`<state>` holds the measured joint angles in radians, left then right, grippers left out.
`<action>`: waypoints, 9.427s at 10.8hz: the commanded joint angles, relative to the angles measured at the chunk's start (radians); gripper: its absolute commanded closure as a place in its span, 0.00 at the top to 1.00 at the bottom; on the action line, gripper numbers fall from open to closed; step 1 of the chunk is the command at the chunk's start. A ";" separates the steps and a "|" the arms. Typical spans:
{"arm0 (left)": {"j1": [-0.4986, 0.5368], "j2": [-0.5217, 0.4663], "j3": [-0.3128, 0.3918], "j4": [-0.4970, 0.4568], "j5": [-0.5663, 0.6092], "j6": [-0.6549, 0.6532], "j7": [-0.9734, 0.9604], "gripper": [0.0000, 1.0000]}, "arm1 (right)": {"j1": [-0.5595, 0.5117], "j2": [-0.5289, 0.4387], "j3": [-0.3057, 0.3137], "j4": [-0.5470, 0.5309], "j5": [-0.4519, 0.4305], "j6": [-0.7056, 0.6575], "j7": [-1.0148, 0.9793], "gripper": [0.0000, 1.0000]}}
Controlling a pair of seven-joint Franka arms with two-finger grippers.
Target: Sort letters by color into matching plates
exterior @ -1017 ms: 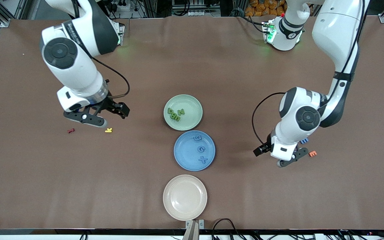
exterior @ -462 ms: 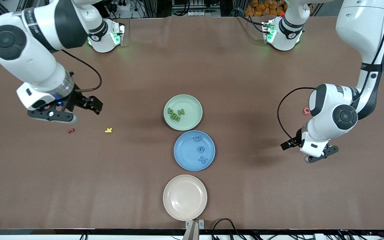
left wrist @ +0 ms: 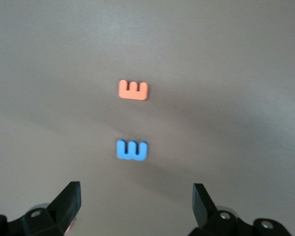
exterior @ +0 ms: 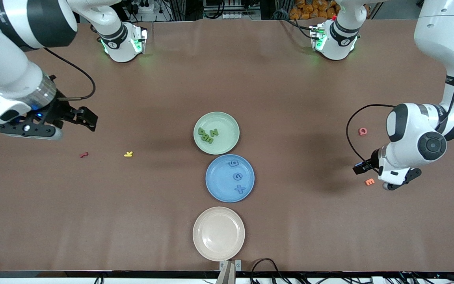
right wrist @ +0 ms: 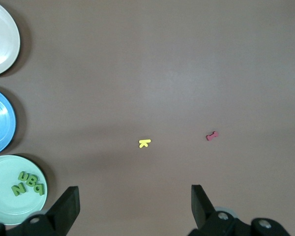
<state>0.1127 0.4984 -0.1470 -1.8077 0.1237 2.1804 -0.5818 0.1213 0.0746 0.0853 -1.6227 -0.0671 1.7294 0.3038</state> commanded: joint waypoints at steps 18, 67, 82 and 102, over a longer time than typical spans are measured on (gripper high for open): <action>0.048 0.086 0.001 -0.105 0.094 0.257 -0.128 1.00 | -0.071 -0.053 -0.119 0.076 0.118 -0.123 -0.187 1.00; -0.626 0.250 -0.019 0.260 0.083 0.570 -0.802 0.00 | -0.069 -0.091 -0.119 0.035 0.108 -0.137 -0.186 1.00; -0.552 0.149 0.084 0.291 0.125 0.259 -0.594 1.00 | -0.071 -0.091 -0.119 0.035 0.110 -0.126 -0.186 1.00; -0.174 -0.381 0.110 0.136 -0.133 -0.360 0.304 1.00 | -0.065 -0.091 -0.118 0.035 0.118 -0.123 -0.186 1.00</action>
<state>-0.0638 0.2589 -0.0598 -1.5466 0.0181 1.8227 -0.3222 0.0628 -0.0117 -0.0382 -1.5842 0.0293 1.6078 0.1307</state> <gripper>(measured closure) 0.000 0.000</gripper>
